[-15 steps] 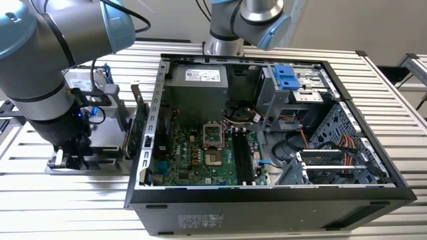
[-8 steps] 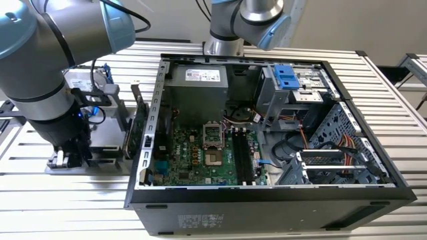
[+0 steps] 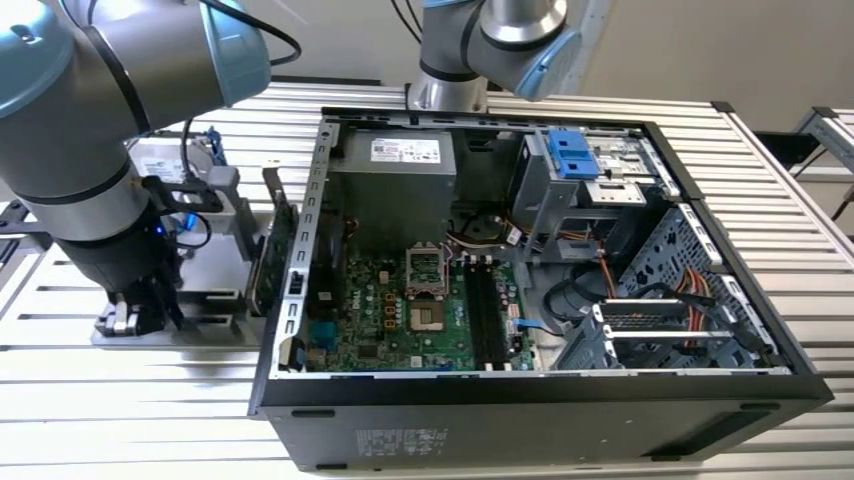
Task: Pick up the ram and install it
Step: 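Pick up the ram and move it above insertion slot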
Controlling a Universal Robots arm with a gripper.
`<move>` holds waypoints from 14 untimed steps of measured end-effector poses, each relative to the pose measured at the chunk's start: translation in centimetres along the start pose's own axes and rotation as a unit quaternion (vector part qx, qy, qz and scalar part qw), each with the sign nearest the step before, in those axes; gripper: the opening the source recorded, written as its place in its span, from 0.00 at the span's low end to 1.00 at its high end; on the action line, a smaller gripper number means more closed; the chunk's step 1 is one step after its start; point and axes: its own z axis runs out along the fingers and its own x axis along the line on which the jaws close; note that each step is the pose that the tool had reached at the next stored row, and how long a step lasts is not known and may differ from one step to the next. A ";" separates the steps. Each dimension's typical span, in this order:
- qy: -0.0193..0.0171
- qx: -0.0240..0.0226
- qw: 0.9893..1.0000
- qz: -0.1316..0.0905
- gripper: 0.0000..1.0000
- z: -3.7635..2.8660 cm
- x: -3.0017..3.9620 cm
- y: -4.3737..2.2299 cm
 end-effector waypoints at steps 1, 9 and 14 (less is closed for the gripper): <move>0.000 0.000 1.000 0.000 0.00 0.00 0.00 0.00; 0.000 0.000 1.000 0.000 0.00 0.00 0.00 0.00; 0.000 0.000 1.000 0.000 0.00 -0.14 0.00 0.00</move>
